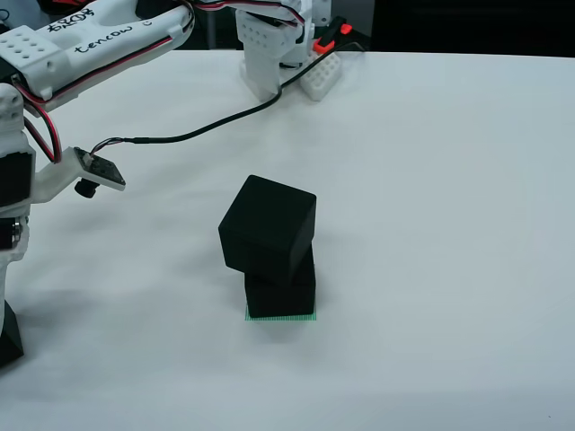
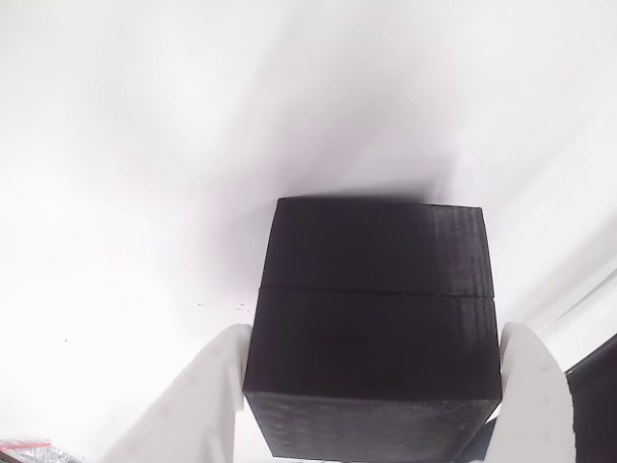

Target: Stack 3 Blocks on the chosen place.

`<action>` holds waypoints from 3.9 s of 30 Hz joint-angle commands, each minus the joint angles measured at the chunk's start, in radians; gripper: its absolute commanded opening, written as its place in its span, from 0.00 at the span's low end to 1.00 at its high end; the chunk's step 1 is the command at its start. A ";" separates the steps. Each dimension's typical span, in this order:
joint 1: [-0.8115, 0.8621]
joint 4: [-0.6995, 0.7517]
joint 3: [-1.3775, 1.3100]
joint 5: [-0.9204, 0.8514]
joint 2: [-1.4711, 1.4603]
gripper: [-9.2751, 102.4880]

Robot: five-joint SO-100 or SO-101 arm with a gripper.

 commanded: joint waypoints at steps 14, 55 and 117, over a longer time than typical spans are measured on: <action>-0.121 0.164 0.221 0.003 0.295 0.23; -0.592 0.252 0.772 0.003 1.190 0.22; -0.575 0.189 1.091 -0.129 1.390 0.22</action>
